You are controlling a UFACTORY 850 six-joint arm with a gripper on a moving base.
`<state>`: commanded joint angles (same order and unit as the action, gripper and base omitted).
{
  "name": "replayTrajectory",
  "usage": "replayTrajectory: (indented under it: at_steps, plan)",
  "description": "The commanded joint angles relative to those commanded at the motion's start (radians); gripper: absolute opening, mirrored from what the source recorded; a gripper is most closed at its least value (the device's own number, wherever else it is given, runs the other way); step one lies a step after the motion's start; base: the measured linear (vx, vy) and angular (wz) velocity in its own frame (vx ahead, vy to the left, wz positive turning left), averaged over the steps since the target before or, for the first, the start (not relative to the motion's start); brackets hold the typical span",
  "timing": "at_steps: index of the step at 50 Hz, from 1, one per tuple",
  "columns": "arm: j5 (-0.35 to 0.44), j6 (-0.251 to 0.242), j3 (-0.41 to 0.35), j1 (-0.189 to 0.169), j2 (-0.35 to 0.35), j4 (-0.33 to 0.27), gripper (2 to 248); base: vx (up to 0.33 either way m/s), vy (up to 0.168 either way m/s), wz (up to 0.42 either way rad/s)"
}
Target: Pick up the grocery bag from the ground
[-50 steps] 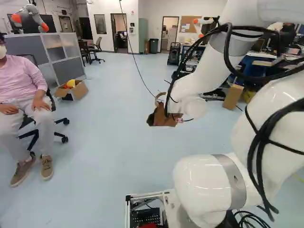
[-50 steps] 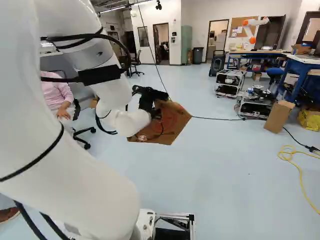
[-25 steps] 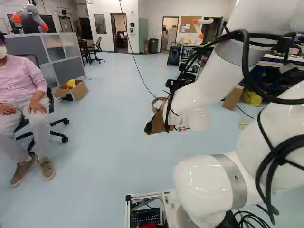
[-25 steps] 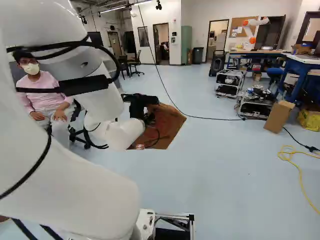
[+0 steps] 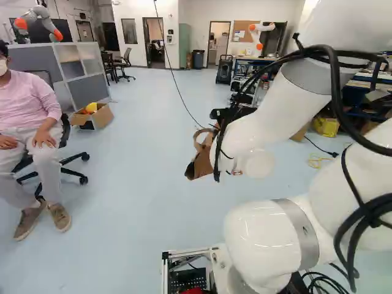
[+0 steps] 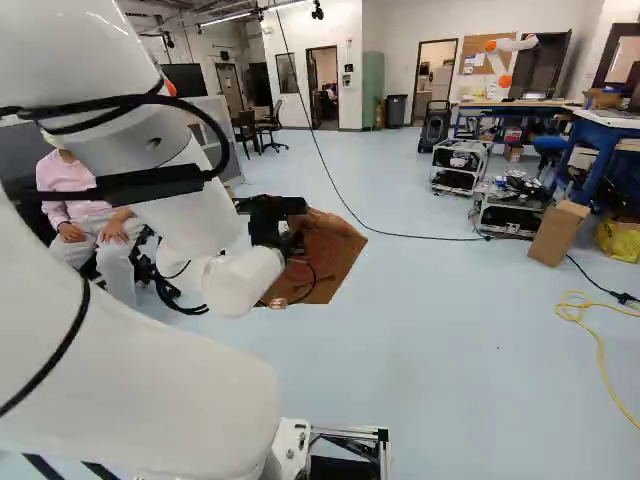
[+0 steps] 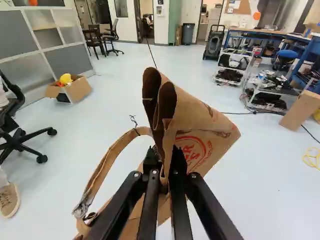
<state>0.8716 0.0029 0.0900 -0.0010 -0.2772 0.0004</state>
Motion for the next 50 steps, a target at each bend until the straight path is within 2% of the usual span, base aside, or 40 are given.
replayTrajectory:
  at_steps: [50]
  plan:
    - [0.001,-0.003,-0.003,0.001,-0.002,0.0,26,0.0,0.0,0.0]
